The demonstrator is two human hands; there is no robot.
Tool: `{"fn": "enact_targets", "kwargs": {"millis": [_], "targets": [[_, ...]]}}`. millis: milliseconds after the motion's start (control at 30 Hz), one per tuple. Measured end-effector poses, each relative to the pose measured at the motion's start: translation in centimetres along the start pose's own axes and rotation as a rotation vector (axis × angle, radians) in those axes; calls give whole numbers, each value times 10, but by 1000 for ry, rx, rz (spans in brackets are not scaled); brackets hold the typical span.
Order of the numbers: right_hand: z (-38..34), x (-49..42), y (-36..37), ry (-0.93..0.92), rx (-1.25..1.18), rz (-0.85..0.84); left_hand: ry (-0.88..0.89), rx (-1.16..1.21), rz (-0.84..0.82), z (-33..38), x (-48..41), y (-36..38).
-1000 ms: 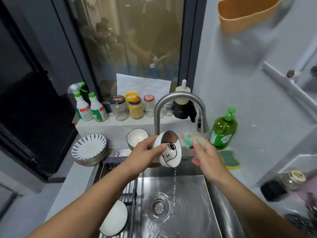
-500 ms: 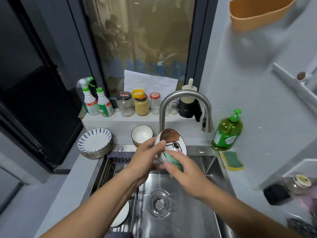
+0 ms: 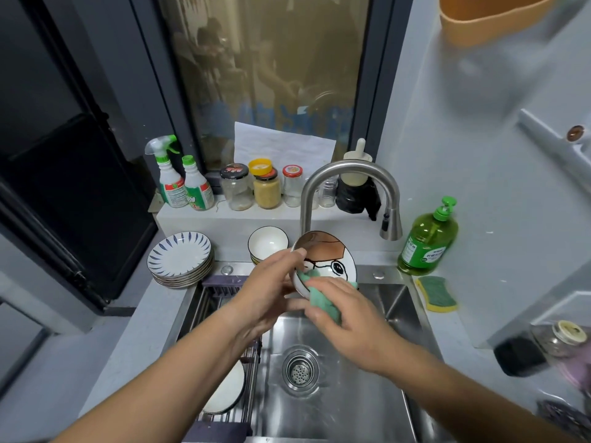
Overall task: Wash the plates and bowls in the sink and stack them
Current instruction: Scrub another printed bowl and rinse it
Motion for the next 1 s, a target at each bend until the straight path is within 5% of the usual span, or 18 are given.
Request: {"fn": "enact_targets", "kwargs": {"millis": [133,233,433,600,833,900,1000], "targets": [[20,-1,-16,-140,211,4,-174,-7,-77,2,4,-4],[20,-4,-23,67,-106,59,-116,-172,-110,-5,2,-5],[-11,-6,-2,249,-496,41,81,202,-147,-25,-6,-2],[-16,7,10,50,59,35,-99,275,-161,-29,-3,-3],[20,3,9,-225,335,-83,-377,350,-130,-45,0,-13],[6,1,7,-104,165,-36,-325,363,-100,-41,1,-8],[-10,2,13,225,-416,27,-155,353,-82,-41,-3,-4]]}}
Point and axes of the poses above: each hand's wrist, its own x-axis away from the middle knuckle, its own y-axis out of the palm, z = x × y, the point moved 7 cm from there along -x, towards the middle knuckle, and after that the axes turned 8 degrees about x, right-handed, at the moved point
